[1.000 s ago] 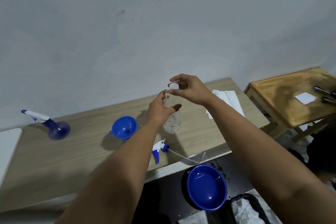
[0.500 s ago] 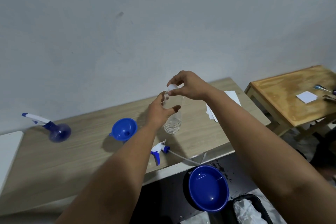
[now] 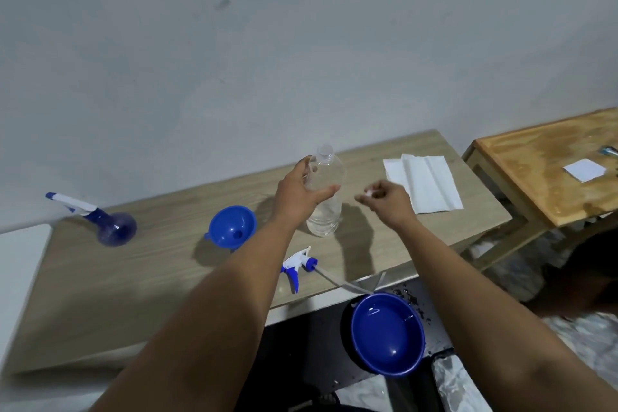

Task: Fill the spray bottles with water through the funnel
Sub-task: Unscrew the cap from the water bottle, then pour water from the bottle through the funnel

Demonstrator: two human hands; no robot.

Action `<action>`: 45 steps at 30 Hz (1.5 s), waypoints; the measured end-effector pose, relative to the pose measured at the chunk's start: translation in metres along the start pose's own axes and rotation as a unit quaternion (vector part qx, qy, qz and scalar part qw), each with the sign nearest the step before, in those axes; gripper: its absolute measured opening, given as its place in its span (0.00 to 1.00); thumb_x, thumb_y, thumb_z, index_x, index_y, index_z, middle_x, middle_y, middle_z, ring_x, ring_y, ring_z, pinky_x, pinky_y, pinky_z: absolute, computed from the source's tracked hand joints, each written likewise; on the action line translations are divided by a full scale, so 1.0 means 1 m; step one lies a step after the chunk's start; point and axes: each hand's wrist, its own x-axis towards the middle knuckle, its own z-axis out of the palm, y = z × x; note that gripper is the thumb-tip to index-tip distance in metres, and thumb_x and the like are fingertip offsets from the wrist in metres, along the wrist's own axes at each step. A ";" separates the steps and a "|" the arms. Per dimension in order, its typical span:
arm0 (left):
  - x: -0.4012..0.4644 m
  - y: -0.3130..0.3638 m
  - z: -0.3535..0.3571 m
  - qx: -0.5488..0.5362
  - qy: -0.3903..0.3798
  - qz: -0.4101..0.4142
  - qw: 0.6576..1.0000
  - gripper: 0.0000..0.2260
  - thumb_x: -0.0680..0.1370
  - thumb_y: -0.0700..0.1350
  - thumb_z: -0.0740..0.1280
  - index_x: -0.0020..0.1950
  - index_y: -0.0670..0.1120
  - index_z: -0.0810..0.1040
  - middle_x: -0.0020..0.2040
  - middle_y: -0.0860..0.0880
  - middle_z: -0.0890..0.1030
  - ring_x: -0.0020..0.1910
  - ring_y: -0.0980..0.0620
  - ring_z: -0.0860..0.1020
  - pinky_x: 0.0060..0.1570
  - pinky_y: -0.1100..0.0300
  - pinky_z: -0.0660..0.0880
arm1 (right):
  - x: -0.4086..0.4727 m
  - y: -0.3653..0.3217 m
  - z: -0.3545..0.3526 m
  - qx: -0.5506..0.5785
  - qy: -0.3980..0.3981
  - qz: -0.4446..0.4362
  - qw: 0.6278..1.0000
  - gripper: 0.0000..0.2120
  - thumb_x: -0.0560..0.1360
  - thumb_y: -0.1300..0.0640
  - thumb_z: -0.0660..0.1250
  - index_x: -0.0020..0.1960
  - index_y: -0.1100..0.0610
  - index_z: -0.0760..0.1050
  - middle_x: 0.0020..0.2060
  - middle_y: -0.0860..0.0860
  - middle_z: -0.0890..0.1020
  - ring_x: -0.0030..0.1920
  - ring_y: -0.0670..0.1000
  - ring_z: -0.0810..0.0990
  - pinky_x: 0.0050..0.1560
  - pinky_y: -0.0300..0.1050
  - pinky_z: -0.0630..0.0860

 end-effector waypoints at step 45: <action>-0.097 -0.076 -0.163 0.085 -0.022 -0.038 0.995 0.52 0.54 0.62 0.85 0.74 0.57 0.67 0.66 0.58 0.75 0.61 0.57 0.77 0.60 0.61 0.75 | -0.073 -0.151 0.078 -0.061 -0.193 -0.215 0.956 0.34 0.63 0.51 0.83 0.63 0.40 0.71 0.43 0.52 0.84 0.42 0.49 0.84 0.57 0.55 0.83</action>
